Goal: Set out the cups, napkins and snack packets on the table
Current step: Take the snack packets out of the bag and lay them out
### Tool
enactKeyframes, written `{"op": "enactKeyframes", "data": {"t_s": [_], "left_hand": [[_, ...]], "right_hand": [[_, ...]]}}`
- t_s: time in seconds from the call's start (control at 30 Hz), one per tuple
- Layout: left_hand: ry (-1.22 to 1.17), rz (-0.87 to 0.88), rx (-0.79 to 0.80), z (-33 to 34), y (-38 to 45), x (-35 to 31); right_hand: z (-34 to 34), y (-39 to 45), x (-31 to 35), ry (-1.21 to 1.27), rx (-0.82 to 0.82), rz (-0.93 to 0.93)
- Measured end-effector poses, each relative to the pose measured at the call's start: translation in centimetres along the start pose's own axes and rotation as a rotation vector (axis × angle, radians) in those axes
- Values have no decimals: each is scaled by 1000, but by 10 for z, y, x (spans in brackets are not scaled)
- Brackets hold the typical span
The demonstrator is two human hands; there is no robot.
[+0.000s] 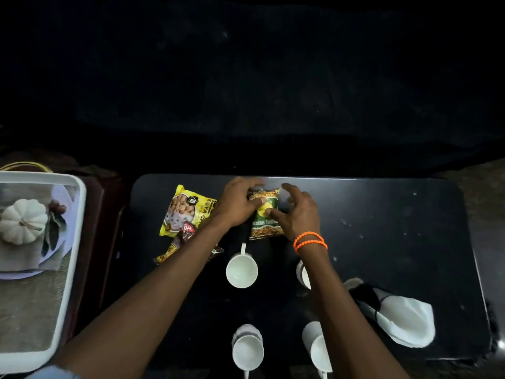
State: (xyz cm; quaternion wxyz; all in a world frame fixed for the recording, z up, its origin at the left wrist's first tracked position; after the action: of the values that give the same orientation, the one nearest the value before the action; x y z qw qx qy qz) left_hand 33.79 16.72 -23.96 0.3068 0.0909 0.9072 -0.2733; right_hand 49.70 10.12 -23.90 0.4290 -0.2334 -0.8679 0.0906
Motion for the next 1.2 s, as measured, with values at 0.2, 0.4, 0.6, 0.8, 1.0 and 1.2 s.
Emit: {"op": "enactKeyframes", "data": {"t_s": [0.2,0.4,0.6,0.8,1.0,1.2], "left_hand": [[43,94,29,18,-1,2],[8,154,-38,28,6,-13],[32,145,-141,33,-3,-5],[50,146,-122,29,-7,-9],[-65,-51,-559,-20,-64,32],[-127,-587,-498,-4,-145,127]], "right_hand": [[7,-1,-13,89,91,-26],[0,2,-25,277,-47,60],[-3,1,-18,233,-18,-21],[-3,0,-9,125,20,-13],[7,-29,37,120,-78,-44],[101,-76,75,-101,436,-22]]}}
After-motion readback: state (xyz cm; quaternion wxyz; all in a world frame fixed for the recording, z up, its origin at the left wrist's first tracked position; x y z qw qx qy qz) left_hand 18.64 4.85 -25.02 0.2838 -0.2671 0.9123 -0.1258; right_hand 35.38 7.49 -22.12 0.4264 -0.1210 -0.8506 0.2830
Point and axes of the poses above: each hand's wrist, its own y-axis towards the middle knuckle, its own z-axis out of the palm, x = y × z, the point moved 4 cm from there along y, towards the middle knuckle, and after that the axes turned 9 degrees about y, right-handed, at the moved point
